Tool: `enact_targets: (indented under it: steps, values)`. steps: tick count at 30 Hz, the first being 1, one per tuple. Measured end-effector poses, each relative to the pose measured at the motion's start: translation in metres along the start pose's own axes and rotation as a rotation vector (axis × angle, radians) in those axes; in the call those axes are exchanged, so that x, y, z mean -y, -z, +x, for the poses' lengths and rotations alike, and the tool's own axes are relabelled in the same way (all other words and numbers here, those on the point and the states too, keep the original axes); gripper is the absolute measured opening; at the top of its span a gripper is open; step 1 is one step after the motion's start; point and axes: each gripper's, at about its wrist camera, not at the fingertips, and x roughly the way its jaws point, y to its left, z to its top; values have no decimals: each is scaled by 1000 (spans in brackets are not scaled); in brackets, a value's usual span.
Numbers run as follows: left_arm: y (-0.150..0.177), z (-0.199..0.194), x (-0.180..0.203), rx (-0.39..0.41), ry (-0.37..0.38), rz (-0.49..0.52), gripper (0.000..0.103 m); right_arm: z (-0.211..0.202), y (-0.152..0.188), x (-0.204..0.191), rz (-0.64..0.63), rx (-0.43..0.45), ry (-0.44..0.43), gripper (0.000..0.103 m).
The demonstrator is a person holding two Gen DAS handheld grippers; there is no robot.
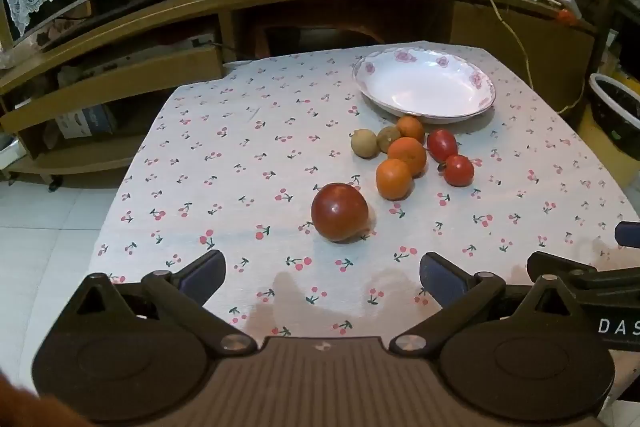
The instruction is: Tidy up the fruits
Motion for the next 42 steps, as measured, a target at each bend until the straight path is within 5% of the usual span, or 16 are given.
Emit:
enact_targets:
  steps: [42]
  values:
    - [8,2,8,-12,-61,80,103,6,0,-3,-29,-22,4,99]
